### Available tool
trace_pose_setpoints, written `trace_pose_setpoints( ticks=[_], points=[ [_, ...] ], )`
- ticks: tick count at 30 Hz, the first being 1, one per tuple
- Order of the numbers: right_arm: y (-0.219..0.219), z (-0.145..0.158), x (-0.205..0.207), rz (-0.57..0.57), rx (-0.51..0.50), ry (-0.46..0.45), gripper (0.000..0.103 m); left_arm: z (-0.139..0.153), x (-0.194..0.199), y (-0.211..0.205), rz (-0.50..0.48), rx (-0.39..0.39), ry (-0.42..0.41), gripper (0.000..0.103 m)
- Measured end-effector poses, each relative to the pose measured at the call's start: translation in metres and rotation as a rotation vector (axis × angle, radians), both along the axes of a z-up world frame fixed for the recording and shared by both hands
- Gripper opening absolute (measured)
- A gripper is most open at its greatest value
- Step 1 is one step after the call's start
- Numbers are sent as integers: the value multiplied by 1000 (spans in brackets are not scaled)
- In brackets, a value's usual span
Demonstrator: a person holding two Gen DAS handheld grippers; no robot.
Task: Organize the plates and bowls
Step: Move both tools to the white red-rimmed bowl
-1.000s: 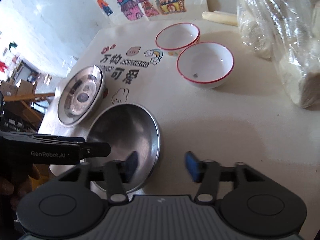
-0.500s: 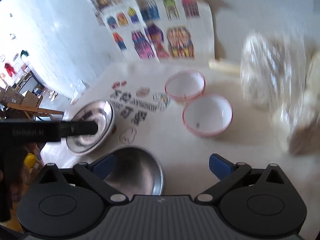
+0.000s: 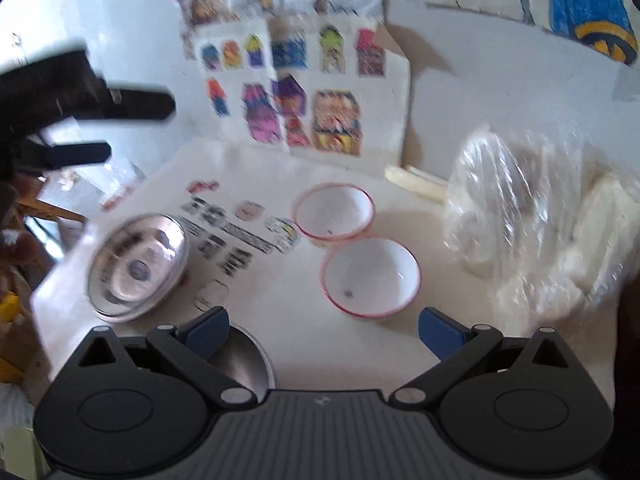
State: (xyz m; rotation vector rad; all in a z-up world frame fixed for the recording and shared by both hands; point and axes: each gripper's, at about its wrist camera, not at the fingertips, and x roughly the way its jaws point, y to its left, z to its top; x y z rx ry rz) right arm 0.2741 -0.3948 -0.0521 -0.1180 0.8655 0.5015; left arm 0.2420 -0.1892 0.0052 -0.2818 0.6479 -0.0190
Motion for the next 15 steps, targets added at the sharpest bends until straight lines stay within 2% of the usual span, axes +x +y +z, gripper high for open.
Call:
trace_pose_setpoints(
  ticks=[3,8,12,15],
  points=[
    [-2,-10,2,-72,-46,20,103,-11,6,-8,-35,19,38,102],
    [-17,-29,4,-145,-47,76,103,-38,20,-21,-100,22,138,102],
    [-32,-32,6,-216,-40,53,103,-58,38,-31,-156,24,206,102],
    [-45,-34,13,-273,-5,45,103,-75,59,-34,-166,8,294,102]
  ],
)
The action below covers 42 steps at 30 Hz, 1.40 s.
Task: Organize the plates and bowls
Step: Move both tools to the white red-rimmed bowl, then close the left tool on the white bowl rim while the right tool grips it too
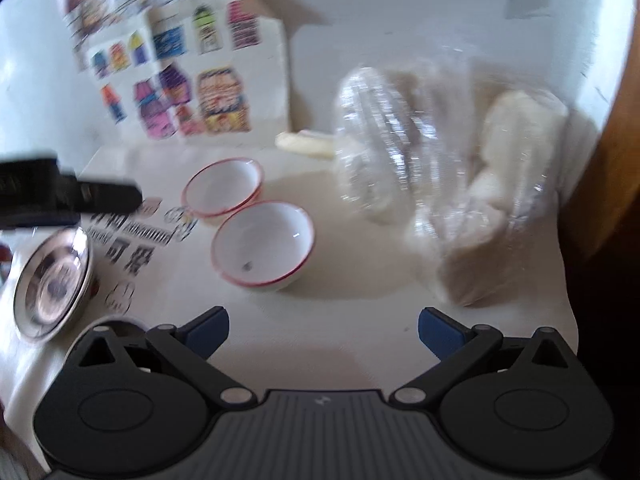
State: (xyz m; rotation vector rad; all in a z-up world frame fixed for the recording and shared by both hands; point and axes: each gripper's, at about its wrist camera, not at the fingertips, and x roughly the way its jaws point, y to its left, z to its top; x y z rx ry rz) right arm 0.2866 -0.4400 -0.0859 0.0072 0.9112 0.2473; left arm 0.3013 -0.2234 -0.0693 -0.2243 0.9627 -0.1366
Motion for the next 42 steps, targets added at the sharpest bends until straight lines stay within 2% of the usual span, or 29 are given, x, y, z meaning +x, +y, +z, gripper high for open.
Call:
trace_pose_setpoints(
  ticks=[4,8,20,23,30,32,39,42],
  points=[
    [-10,-12,18,-43,69,48,103,-31,38,-4,15,-10,183,100],
    [-10,-18,30,-61,99,48,103,-51,60,-9,-3,-16,255,97],
    [-3,-34,56,-78,79,116,103,-66,83,-18,-22,46,312,97],
    [-2,-38,60,-92,67,137,103,-70,85,-17,-5,34,327,95],
    [4,-37,66,-85,66,117,102,-73,84,-16,17,22,333,89],
    [6,-36,68,-80,66,108,98,-74,85,-14,27,3,335,86],
    [12,-41,75,-83,69,138,67,-70,85,-13,43,-40,317,52],
    [15,-40,75,-68,78,136,55,-69,85,-17,28,-66,316,43]
  ],
)
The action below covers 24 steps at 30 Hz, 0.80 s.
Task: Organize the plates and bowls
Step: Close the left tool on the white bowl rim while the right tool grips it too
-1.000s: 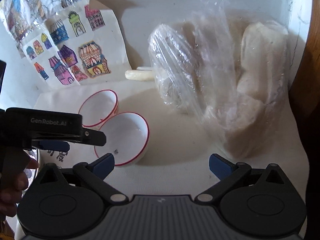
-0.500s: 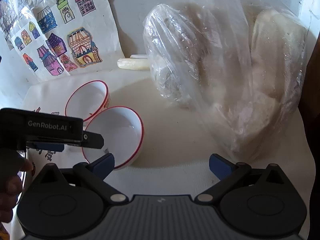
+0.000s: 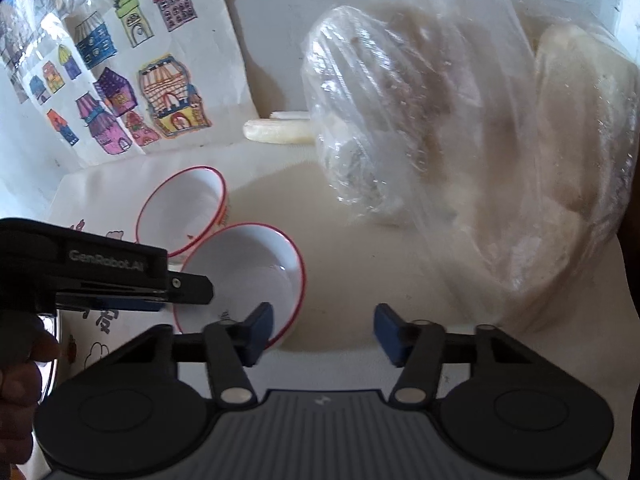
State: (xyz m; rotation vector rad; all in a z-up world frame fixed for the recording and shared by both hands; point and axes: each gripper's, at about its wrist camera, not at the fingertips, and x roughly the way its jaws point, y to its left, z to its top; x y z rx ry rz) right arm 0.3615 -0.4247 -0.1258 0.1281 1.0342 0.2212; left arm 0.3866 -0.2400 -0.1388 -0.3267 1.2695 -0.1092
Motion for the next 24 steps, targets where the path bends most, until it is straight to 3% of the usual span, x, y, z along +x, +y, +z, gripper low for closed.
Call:
trace_pose_setpoints(
  ticks=[3,7,15,24],
  points=[
    [4,-1,2,14,19,2,40,-1,-2,-4,-15,-29,-2,32],
    [6,-4,2,24,40,9,28,-5,-4,-7,-24,-64,9,14],
    [7,-8,4,34,68,33,22,-8,-14,-3,-19,-93,-19,11],
    [11,1,-8,79,65,12,19,8,-33,3,-18,-97,-65,10]
  ],
)
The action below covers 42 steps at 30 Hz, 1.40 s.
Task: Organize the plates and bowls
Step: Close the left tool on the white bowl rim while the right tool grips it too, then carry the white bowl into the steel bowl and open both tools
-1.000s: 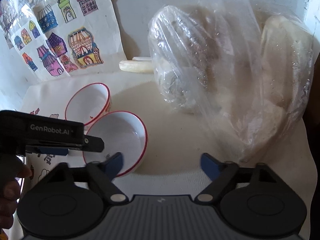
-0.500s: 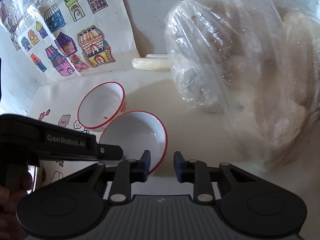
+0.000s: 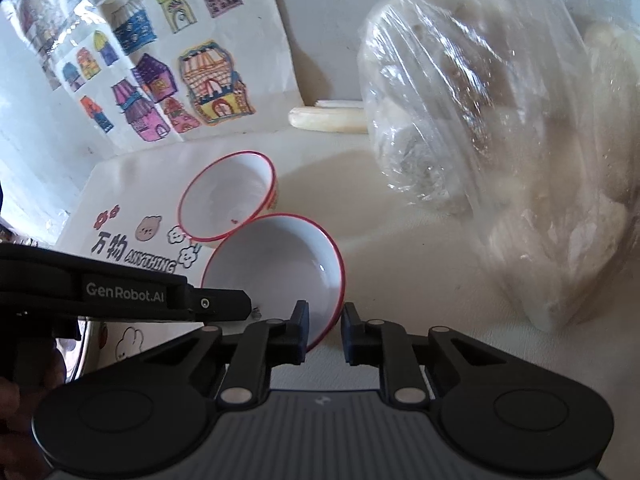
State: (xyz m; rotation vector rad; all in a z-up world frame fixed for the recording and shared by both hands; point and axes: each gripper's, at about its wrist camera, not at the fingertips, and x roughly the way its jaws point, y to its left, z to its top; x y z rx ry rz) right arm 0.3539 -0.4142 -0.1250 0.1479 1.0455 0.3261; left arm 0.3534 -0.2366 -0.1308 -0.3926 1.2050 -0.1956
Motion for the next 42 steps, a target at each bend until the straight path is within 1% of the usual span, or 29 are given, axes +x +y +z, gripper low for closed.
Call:
trace_pose_setpoints(
  ticks=[11,13,17,21,23,29,35,42],
  points=[
    [4,38,-21,65,2,-50,18,42,-35,17,1,-23,-77,10],
    [6,44,-27,86,8,-51,18,48,-45,21,0,-18,-79,10],
    [9,55,-42,130,43,-25,18,54,-67,32,17,-26,-69,10],
    [16,61,-59,197,49,1,18,56,-92,42,24,-11,-45,10],
    [21,62,-66,235,52,19,18,56,-102,45,29,-22,-46,10],
    [32,61,-80,324,53,67,18,52,-124,53,38,-3,-10,10],
    [37,55,-87,357,49,121,18,48,-130,51,32,24,9,10],
    [38,46,-88,366,46,171,18,41,-132,51,33,28,40,9]
  ],
)
